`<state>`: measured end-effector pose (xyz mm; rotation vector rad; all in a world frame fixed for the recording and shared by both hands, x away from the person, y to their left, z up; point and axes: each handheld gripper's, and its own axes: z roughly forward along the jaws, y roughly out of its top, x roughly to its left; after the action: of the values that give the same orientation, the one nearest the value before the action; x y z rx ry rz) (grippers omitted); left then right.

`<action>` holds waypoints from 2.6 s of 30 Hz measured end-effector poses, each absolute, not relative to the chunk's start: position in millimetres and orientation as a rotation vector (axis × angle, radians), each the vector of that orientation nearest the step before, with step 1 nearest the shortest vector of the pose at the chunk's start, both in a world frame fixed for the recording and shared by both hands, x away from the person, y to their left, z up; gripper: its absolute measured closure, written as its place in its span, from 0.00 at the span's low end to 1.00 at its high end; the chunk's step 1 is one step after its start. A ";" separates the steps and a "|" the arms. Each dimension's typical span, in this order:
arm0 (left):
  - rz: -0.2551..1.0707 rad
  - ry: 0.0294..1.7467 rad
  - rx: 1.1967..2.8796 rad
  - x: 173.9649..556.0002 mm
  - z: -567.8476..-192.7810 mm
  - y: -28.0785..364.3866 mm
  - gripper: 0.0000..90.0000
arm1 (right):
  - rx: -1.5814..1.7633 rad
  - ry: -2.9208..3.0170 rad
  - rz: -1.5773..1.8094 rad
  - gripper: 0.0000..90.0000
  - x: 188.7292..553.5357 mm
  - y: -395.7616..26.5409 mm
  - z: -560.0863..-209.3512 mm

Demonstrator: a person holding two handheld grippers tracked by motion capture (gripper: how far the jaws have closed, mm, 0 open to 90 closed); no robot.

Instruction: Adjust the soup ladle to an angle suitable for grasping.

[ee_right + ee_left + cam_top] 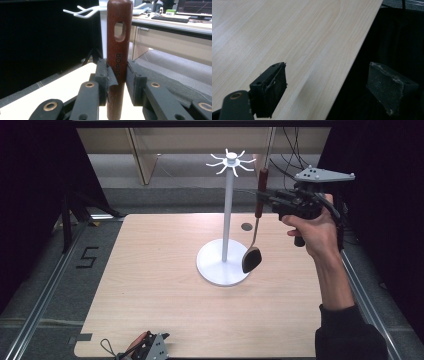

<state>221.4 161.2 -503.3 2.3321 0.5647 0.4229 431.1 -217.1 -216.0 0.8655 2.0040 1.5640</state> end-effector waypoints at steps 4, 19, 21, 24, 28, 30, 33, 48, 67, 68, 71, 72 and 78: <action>0.419 0.556 2.330 221.3 -503.8 161.2 0.17 | 0.858 2.011 1.543 0.82 435.8 -212.4 -212.1; 0.418 0.552 2.332 220.9 -504.0 160.9 0.17 | 0.889 2.031 1.561 0.82 445.8 -205.1 -208.7; 0.418 0.555 2.332 221.1 -503.9 161.1 0.17 | 0.874 2.035 1.561 0.82 448.3 -204.3 -208.9; 0.417 0.553 2.334 221.0 -504.1 160.8 0.17 | 0.872 2.039 1.554 0.82 452.0 -203.4 -209.3; 0.417 0.554 2.332 221.2 -503.8 161.2 0.17 | 0.882 2.051 1.571 0.82 455.8 -200.3 -208.8; 0.415 0.553 2.333 221.1 -504.2 160.9 0.17 | 0.879 2.055 1.571 0.82 457.1 -199.0 -208.7; 0.419 0.553 2.333 220.9 -503.9 161.1 0.17 | 0.898 2.060 1.593 0.82 459.3 -197.3 -209.4; 0.423 0.539 2.351 221.2 -503.9 161.4 0.17 | 0.900 2.059 1.588 0.81 464.7 -192.4 -211.4; 0.417 0.559 2.336 221.4 -504.5 161.1 0.17 | 0.927 2.030 1.547 0.65 453.4 -204.0 -206.5; 0.429 0.560 2.338 221.6 -504.7 160.9 0.17 | 0.940 2.032 1.556 0.63 451.0 -206.8 -206.1; 0.432 0.553 2.346 221.9 -504.6 161.3 0.17 | 0.943 2.028 1.544 0.60 445.7 -215.3 -206.3; 0.422 0.557 2.343 222.1 -504.8 161.1 0.17 | 0.950 2.028 1.540 0.59 444.2 -217.8 -206.9; 0.424 0.551 2.352 222.4 -504.2 161.8 0.17 | 0.952 2.019 1.539 0.57 438.1 -227.9 -216.4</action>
<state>222.4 161.8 -504.2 2.3525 0.5513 0.4238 438.1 -227.9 -216.4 0.9521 2.0192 1.5387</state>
